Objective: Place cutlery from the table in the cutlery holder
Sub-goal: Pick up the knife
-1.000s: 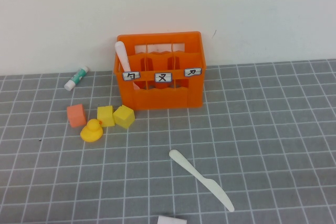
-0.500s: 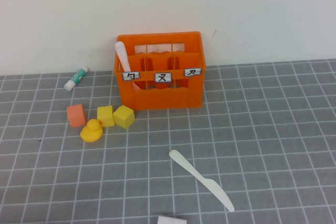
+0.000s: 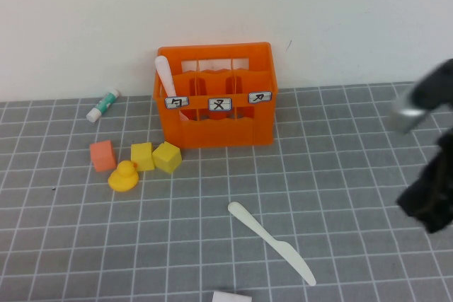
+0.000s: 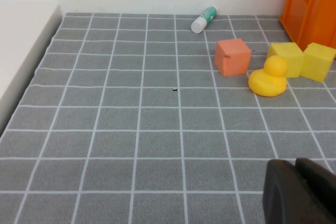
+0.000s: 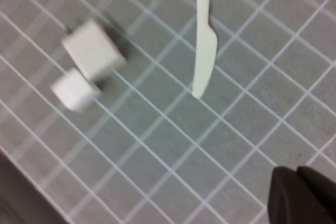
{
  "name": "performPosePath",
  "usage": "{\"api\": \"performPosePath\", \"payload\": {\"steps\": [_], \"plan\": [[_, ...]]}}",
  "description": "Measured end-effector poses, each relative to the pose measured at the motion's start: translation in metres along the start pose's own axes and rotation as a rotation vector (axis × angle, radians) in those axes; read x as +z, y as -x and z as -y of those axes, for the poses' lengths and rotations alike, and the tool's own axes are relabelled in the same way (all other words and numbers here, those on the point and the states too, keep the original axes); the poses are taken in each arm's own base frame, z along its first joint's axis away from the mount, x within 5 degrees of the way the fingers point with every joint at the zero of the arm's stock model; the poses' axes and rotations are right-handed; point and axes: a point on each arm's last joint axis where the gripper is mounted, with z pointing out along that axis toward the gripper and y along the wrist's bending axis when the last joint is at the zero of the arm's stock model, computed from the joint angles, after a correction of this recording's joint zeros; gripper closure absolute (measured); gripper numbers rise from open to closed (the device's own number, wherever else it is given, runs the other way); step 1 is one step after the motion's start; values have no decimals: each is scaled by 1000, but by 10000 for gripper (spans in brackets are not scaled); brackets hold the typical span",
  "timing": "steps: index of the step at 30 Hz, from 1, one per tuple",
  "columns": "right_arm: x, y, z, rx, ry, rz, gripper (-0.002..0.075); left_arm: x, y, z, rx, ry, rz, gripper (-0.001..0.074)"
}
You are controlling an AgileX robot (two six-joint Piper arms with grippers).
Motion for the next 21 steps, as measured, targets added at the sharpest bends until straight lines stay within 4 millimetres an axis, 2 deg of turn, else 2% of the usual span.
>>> {"api": "performPosePath", "payload": {"steps": [9, 14, 17, 21], "plan": [[72, 68, -29, -159, -131, -184, 729, 0, 0, 0, 0, 0, 0, 736], [121, 93, -37, -190, -122, -245, 718, 0, 0, 0, 0, 0, 0, 736], [149, 104, -33, -195, -128, -278, 652, 0, 0, 0, 0, 0, 0, 736], [185, 118, -27, -205, -140, -306, 471, 0, 0, 0, 0, 0, -1, 736]]}}
